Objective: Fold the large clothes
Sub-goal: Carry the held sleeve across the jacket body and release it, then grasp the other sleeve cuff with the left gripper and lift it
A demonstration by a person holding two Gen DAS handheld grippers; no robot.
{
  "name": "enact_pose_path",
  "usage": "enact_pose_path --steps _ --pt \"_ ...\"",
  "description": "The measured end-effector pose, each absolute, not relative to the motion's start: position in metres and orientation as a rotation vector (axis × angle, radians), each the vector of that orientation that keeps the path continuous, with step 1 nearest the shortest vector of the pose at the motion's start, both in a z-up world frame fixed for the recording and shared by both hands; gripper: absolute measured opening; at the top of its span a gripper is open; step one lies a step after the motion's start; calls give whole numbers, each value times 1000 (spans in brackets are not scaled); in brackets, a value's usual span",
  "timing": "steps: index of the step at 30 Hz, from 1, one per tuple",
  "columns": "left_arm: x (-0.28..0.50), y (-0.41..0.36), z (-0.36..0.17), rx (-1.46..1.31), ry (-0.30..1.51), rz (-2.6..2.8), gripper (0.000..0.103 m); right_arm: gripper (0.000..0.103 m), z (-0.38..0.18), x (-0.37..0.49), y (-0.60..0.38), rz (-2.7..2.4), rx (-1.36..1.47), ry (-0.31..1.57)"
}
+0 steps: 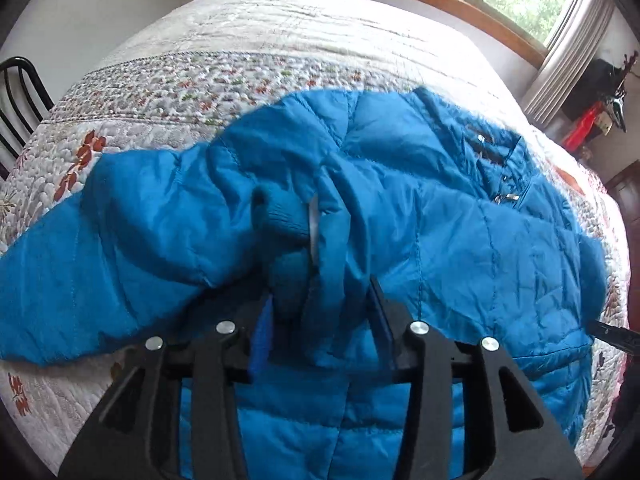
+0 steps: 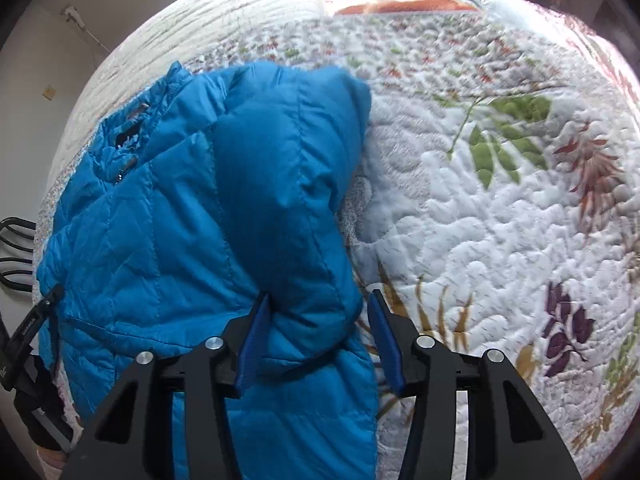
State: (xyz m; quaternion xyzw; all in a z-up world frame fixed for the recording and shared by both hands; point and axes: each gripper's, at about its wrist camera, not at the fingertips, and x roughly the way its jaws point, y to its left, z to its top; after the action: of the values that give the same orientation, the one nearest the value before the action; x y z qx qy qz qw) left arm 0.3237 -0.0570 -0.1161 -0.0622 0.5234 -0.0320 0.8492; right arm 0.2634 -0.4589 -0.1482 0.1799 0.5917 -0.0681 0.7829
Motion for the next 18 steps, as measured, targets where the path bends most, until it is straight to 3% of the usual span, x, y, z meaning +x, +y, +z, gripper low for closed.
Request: enact_pose_path --steps 7,18 --pt "313 -92 -61 -85 992 -163 40 51 -88 269 -406 34 312 1171" --pt "324 -122 -143 46 1199 -166 39 48 -158 295 -349 64 248 1338"
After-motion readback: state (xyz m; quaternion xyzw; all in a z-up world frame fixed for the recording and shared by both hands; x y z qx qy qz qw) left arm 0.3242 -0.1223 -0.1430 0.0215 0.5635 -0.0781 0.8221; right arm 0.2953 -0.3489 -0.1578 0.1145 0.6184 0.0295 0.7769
